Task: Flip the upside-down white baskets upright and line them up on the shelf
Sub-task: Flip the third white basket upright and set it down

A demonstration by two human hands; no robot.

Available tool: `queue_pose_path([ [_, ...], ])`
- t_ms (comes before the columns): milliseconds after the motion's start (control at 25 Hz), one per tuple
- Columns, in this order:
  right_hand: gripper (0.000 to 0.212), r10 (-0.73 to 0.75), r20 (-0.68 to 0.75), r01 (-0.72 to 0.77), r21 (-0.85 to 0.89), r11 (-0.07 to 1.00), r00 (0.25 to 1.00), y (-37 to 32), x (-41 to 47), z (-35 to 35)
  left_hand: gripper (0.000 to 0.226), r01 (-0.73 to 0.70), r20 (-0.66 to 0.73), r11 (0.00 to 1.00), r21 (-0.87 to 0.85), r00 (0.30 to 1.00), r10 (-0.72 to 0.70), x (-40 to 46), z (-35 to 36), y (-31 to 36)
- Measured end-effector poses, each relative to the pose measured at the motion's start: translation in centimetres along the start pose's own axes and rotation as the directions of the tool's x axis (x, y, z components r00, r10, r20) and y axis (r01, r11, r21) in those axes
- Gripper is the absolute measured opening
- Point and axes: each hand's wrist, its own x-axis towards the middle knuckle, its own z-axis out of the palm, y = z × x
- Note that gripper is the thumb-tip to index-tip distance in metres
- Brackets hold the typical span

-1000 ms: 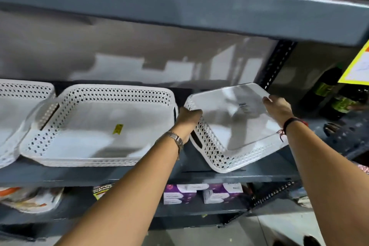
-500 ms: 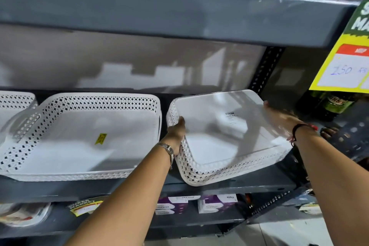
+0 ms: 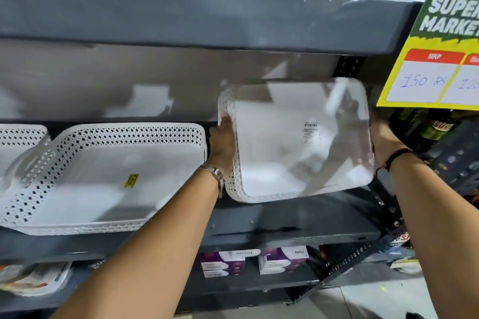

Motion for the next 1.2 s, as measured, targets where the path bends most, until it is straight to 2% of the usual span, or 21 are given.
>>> queue_pose_path([
  [40,0.033,-0.006,-0.018,0.009,0.125,0.992,1.000,-1.1,-1.2,0.4,0.122,-0.015,0.003,0.997,-0.071,1.000,0.015,1.0,0.0,0.1],
  [80,0.030,0.024,-0.042,-0.012,0.283,0.959,0.999,-1.5,-1.2,0.5,0.120,-0.029,-0.001,0.992,-0.120,1.000,0.029,0.5,-0.2,1.2],
  [160,0.035,0.002,-0.016,0.007,0.561,0.828,1.000,-2.5,-2.3,0.5,0.093,-0.029,-0.035,0.975,-0.222,0.999,0.022,-3.6,-0.6,4.9],
  [240,0.042,-0.084,0.026,0.042,0.697,0.716,0.996,-2.8,-2.8,-0.1,0.068,-0.012,0.030,0.956,-0.292,0.999,0.022,-5.6,-1.0,6.1],
  [320,0.051,-0.057,0.044,0.010,0.694,0.719,0.997,-2.1,-2.7,-0.9,0.065,0.041,0.067,0.962,-0.270,0.997,-0.023,-5.3,-1.9,5.4],
  [400,0.045,0.000,0.040,-0.025,0.605,0.796,0.999,-1.0,-2.6,-1.3,0.053,0.052,0.065,0.971,-0.234,0.997,-0.038,-4.0,-2.9,4.6],
  [440,0.035,0.028,0.075,-0.066,0.562,0.825,0.997,-0.6,-2.8,-1.4,0.044,0.075,0.082,0.976,-0.202,0.995,-0.060,-3.7,-3.3,4.4],
  [480,0.034,0.045,0.154,-0.121,0.535,0.836,0.987,-0.2,-3.1,-1.6,0.039,0.085,0.082,0.982,-0.167,0.994,-0.072,-3.6,-3.5,4.3],
  [560,0.065,0.111,0.265,-0.199,0.331,0.922,0.958,0.9,-3.2,-2.1,0.044,0.108,0.074,0.994,-0.015,0.992,-0.107,-3.6,-3.6,4.0],
  [600,0.061,0.131,0.276,-0.191,0.205,0.960,0.952,1.5,-3.1,-2.3,0.045,0.124,0.067,0.991,0.048,0.990,-0.127,-3.7,-3.6,3.9],
  [640,0.043,0.148,0.258,-0.176,0.089,0.980,0.955,2.0,-3.0,-2.4,0.043,0.113,0.068,0.987,0.114,0.990,-0.122,-3.7,-3.9,3.8],
  [720,0.008,0.173,0.129,-0.161,-0.102,0.982,0.976,3.0,-3.0,-2.2,0.031,0.126,0.098,0.968,0.217,0.984,-0.150,-4.0,-4.0,3.7],
  [760,0.007,0.171,0.079,-0.156,-0.170,0.973,0.982,3.4,-2.9,-2.1,0.029,0.140,0.115,0.959,0.245,0.978,-0.173,-4.3,-3.9,3.8],
  [840,0.016,0.161,0.041,-0.140,-0.315,0.939,0.986,4.6,-2.2,-1.7,0.041,0.130,0.099,0.932,0.339,0.980,-0.172,-4.5,-3.4,3.6],
  [960,0.020,0.147,-0.011,-0.137,-0.432,0.891,0.989,6.1,-1.5,-1.1,0.069,0.069,0.116,0.785,0.616,0.977,-0.177,-5.0,-2.9,3.4],
  [1080,0.022,0.136,-0.068,-0.152,-0.459,0.875,0.988,6.5,-1.3,-0.9,0.054,-0.004,0.096,0.521,0.853,0.984,-0.150,-5.7,-2.8,3.3],
  [1200,0.024,0.119,-0.095,-0.150,-0.481,0.864,0.988,6.9,-0.9,-1.0,0.048,-0.039,0.106,0.425,0.904,0.985,-0.135,-5.7,-2.8,3.2],
])
